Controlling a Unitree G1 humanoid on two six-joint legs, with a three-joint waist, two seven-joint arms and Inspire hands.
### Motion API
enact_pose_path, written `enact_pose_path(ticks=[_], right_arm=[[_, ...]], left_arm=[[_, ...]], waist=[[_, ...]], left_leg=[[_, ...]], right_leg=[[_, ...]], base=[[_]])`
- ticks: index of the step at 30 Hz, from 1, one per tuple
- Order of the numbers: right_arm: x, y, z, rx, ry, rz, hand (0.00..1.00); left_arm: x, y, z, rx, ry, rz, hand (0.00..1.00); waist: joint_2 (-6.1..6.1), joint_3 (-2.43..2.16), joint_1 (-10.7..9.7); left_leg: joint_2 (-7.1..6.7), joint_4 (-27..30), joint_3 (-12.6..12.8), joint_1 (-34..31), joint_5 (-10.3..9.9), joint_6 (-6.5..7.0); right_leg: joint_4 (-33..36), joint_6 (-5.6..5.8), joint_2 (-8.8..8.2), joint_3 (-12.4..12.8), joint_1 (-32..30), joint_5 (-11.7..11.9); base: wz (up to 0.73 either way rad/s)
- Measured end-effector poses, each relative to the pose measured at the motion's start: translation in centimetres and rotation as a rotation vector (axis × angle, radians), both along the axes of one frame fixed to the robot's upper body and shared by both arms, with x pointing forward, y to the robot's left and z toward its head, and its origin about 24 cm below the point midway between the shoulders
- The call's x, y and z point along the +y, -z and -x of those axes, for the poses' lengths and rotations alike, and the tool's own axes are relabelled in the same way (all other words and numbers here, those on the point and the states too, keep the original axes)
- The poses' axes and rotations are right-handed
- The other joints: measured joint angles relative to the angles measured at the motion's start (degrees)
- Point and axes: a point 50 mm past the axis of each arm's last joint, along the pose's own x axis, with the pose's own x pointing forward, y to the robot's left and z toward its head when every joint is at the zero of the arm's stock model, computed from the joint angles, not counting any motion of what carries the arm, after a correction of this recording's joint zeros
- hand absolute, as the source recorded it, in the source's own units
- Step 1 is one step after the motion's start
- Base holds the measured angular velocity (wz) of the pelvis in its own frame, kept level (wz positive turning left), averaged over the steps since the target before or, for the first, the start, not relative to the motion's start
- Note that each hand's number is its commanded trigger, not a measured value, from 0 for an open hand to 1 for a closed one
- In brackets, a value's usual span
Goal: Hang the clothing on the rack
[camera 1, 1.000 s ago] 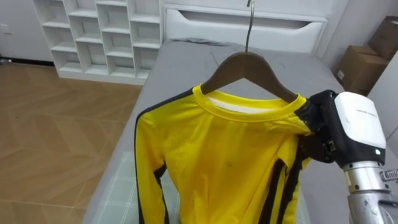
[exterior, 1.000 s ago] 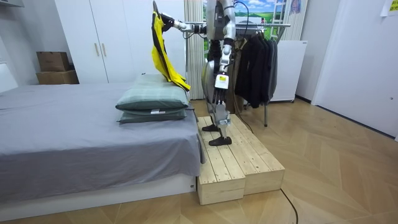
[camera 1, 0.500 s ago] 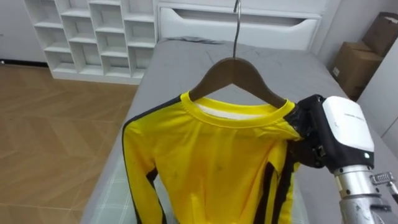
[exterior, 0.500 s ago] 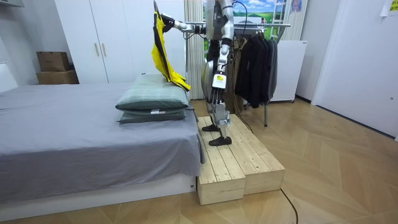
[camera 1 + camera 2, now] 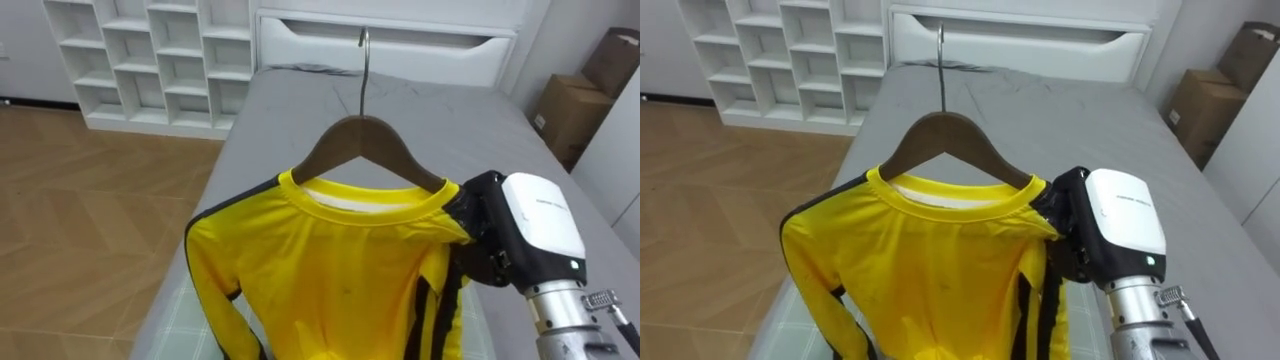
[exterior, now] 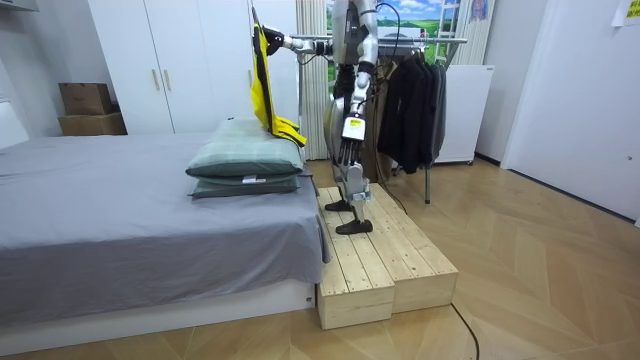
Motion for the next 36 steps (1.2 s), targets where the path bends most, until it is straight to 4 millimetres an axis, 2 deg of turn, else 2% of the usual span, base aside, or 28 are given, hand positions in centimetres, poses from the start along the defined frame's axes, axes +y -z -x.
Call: enact_pose_path(ticks=[3, 7, 9, 16, 26, 27, 28, 31, 32, 33, 34, 36], right_arm=[[0.3, 0.1, 0.0, 0.005, -0.003, -0.021, 1.00], [0.3, 0.2, 0.0, 0.013, -0.007, -0.043, 1.00], [0.3, 0.3, 0.0, 0.021, -0.008, -0.052, 1.00], [0.2, 1.0, 0.5, 0.070, -0.013, -0.049, 1.00], [0.3, 0.7, 0.5, 0.058, -0.018, -0.049, 1.00], [0.4, 0.7, 0.5, 0.057, -0.019, -0.049, 1.00], [0.5, 0.8, 0.6, 0.057, -0.021, -0.044, 1.00], [0.6, 1.1, 0.9, 0.066, -0.019, -0.023, 1.00], [0.6, 1.3, 1.2, 0.074, -0.020, -0.031, 1.00], [0.7, 1.4, 1.3, 0.078, -0.024, -0.034, 1.00], [1.1, 1.7, 1.4, 0.085, -0.033, -0.040, 1.00], [1.8, 2.0, 1.9, 0.092, -0.054, -0.029, 1.00]], left_arm=[[0.0, 0.0, 0.4, 0.005, -0.002, -0.002, 0.00], [0.0, 0.0, 0.5, 0.008, 0.004, -0.004, 0.00], [0.0, 0.0, 0.5, 0.010, 0.007, -0.005, 0.00], [-0.4, 0.2, 0.5, 0.024, 0.028, -0.001, 0.00], [-0.5, 0.2, 0.6, 0.036, 0.036, 0.004, 0.00], [-0.6, 0.3, 0.7, 0.038, 0.037, 0.004, 0.00], [-0.6, 0.3, 0.9, 0.044, 0.036, 0.004, 0.00], [-0.6, 0.3, 0.9, 0.063, 0.063, -0.006, 0.00], [-0.7, 0.3, 0.8, 0.069, 0.085, -0.008, 0.00], [-0.7, 0.3, 0.8, 0.072, 0.089, -0.008, 0.00], [-0.8, 0.4, 0.9, 0.079, 0.096, -0.006, 0.00], [-1.0, 0.4, 0.8, 0.085, 0.123, -0.009, 0.00]], waist=[[-0.11, 0.10, 0.05], [-0.30, 0.60, 0.33], [-0.32, 0.68, 0.45], [-0.62, 0.39, 0.84], [-0.95, 0.15, 0.31], [-0.87, 0.21, 0.30], [-0.49, 0.49, 0.29], [-0.32, 0.59, 0.12], [-0.12, 0.72, 0.45], [-0.03, 0.78, 0.59], [0.20, 0.87, 0.57], [0.89, 0.75, 0.59]], left_leg=[[0.01, 0.00, 0.10, 0.04, 0.00, 0.00], [0.00, -0.08, 0.10, 0.00, -0.01, -0.01], [0.00, -0.10, 0.10, -0.10, -0.02, -0.03], [0.04, -0.26, 0.11, -0.04, -0.03, -0.03], [0.31, -0.11, 0.40, 0.43, -0.05, -0.07], [0.39, -0.10, 0.65, 0.67, -0.08, -0.12], [0.56, -0.02, 1.09, 1.08, -0.17, -0.27], [1.27, 0.40, 1.87, 1.85, -0.79, -0.64], [2.00, 1.25, 2.79, 1.96, -1.54, -0.87], [2.15, 1.87, 3.51, 1.91, -1.92, -0.97], [2.79, 3.52, 4.78, 1.69, -2.82, -1.44], [3.93, 6.45, 7.15, 0.96, -4.42, -2.19]], right_leg=[[-0.01, 0.00, 0.00, 0.09, 0.02, 0.00], [-0.16, 0.06, 0.03, 0.42, 0.01, -0.03], [-0.24, 0.08, 0.04, 0.43, -0.07, -0.05], [-0.40, 0.10, 0.15, 0.43, -0.07, -0.06], [0.06, 0.00, 0.38, 0.96, 0.05, 0.00], [0.06, -0.01, 0.47, 1.25, 0.21, 0.00], [0.02, -0.03, 0.65, 1.68, 0.54, 0.02], [0.13, -0.19, 1.23, 2.05, 0.90, 0.01], [0.50, -0.51, 1.77, 2.67, 0.71, -0.09], [1.01, -0.77, 2.00, 3.18, 0.36, -0.25], [2.18, -1.29, 2.66, 4.51, -0.62, -0.62], [4.21, -2.07, 4.01, 6.98, -2.31, -1.16]], base=[[0.00], [0.00], [0.00], [0.00], [-0.01], [-0.14], [-0.16], [-0.15], [-0.30], [-0.50], [-0.65], [-0.83]])
